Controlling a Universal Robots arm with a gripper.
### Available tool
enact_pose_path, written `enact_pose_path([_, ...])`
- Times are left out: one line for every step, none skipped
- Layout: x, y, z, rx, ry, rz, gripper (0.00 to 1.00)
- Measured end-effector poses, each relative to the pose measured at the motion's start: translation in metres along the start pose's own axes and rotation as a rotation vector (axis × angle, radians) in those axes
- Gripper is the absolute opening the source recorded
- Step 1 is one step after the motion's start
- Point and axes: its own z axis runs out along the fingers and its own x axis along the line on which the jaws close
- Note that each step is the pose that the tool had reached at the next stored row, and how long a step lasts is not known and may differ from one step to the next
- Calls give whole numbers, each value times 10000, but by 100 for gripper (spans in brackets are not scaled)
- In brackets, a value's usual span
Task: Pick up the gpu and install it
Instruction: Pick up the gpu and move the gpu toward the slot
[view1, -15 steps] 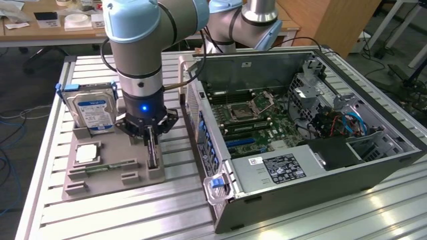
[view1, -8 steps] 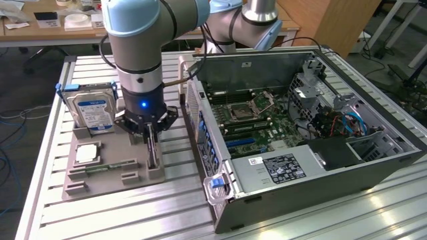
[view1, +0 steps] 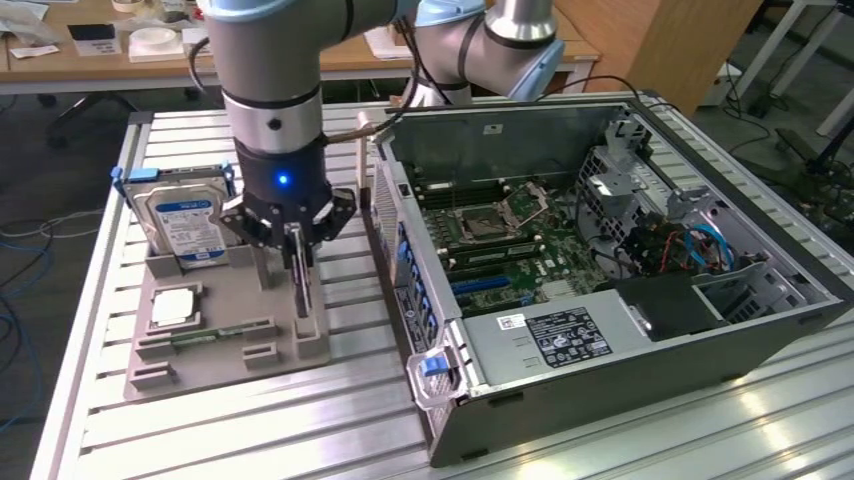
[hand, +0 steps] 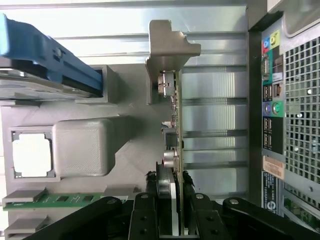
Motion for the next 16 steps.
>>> enact_pose_path([0,1,-45,0,0,0,29])
enact_pose_path([0,2,-90,1,1,0,29])
enact_pose_path([0,4,-135,0,0,0,29])
enact_pose_path([1,5,-180,0,0,0,29])
enact_pose_path([1,6,-224,-1,-1,0,29])
enact_pose_path([1,7,-270,0,0,0,29])
enact_pose_path([1,8,-318,1,1,0,29])
enact_pose_path([2,9,-362,0,0,0,29])
enact_pose_path([2,11,-407,0,0,0,29])
enact_pose_path([2,12,-452,0,0,0,29])
enact_pose_path([2,13,-497,0,0,0,29])
enact_pose_path([2,14,-546,1,1,0,29])
enact_pose_path([3,15,-591,0,0,0,29])
enact_pose_path([3,17,-636,0,0,0,29])
enact_pose_path([3,18,-681,0,0,0,29])
enact_pose_path([3,19,-726,1,1,-1,29])
